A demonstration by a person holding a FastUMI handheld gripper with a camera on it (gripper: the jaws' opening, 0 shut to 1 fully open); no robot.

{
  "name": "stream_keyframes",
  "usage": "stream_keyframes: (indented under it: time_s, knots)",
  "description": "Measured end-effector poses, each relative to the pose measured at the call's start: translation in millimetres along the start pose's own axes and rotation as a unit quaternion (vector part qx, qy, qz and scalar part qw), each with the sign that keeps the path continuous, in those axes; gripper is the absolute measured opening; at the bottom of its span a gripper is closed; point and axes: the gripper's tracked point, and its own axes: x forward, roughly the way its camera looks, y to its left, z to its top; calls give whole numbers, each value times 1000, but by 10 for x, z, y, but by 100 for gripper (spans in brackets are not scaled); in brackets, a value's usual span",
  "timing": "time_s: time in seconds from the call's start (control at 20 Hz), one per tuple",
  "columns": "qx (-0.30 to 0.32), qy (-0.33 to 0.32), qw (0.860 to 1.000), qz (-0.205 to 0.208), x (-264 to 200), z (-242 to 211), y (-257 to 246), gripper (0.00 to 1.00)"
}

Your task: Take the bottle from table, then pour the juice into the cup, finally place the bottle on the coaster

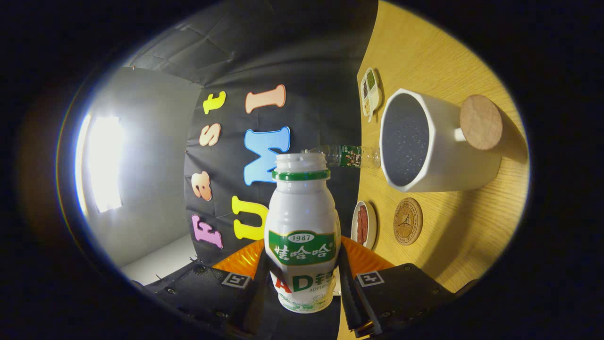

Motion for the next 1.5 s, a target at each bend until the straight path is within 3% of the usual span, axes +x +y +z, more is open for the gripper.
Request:
stream_keyframes:
  time_s: [0.7,1.5]
  knots:
    - [64,-10,998,18,1,29,100,67]
    - [79,-11,997,21,19,30,127,67]
